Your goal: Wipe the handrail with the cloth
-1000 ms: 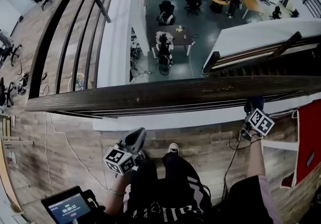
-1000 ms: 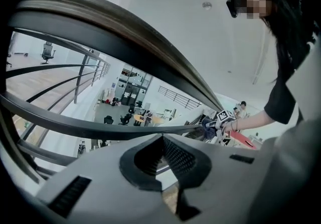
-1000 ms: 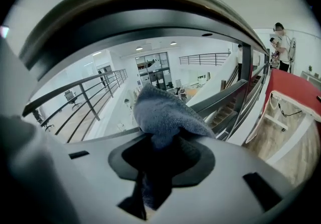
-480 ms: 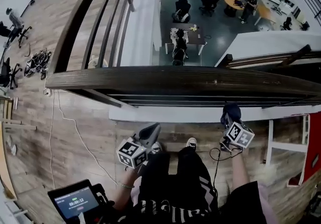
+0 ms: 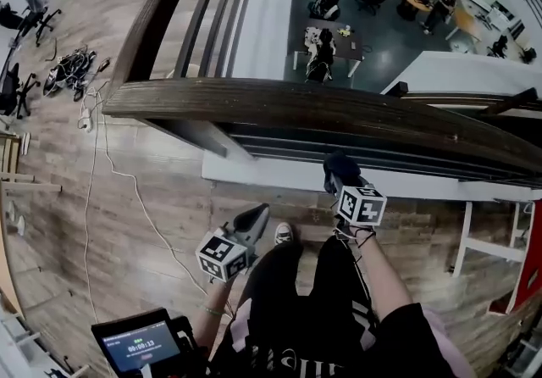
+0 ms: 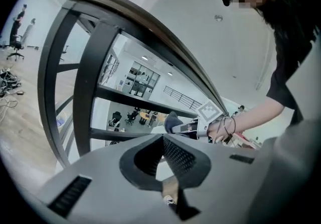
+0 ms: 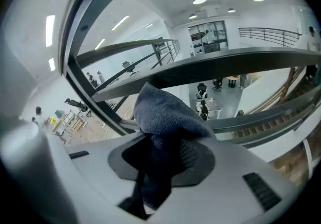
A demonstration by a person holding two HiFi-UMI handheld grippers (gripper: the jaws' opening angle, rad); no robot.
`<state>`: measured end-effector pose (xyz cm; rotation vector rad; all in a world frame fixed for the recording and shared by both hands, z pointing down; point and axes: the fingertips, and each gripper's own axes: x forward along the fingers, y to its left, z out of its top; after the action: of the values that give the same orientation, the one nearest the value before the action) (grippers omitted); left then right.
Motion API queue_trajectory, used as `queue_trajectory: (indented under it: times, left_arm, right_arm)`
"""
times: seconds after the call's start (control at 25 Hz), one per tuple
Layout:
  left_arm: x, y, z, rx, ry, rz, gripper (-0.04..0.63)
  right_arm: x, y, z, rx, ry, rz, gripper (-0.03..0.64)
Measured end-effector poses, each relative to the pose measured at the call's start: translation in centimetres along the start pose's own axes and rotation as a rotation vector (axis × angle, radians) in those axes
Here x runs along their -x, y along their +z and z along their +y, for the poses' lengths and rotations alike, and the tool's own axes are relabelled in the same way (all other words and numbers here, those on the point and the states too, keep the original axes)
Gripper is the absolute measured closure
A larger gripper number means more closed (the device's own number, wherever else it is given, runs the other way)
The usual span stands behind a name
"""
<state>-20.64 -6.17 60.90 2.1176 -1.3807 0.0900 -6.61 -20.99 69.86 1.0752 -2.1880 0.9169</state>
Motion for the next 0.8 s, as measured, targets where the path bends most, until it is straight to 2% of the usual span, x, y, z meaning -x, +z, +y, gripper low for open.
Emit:
queue_trajectory:
  times: [0.12,0.24,0.4,0.6,0.8]
  left_arm:
    - [2.4,-0.6,4.1,0.016,0.034,0.0,0.594]
    - [4.8,-1.3,9.5,0.056,0.071,-0.008,0.594]
    - [6.6,-3.1,12.5,0.096,0.105,-0.018,0.594]
    - [8.4,-4.0,15.0,0.146,0.151,-0.026,0.594]
    - [9.0,-3.6,16.6,0.174,0.159,-0.043,0.594]
  right_arm:
    - [-5.0,-0.1,6.7,0.083,0.051,0.056,0.512]
    - [-11.1,0.0,13.7,0.116,0.106,0.089,0.512]
    - [-16.2,0.0,18.9,0.144,0.158,0.11,0.512]
    - [-20.8,0.3,22.7,0.17,0.179,0.125,0.512]
    - [-23.6,-0.5,21.8,0.102,0.118,0.165,0.512]
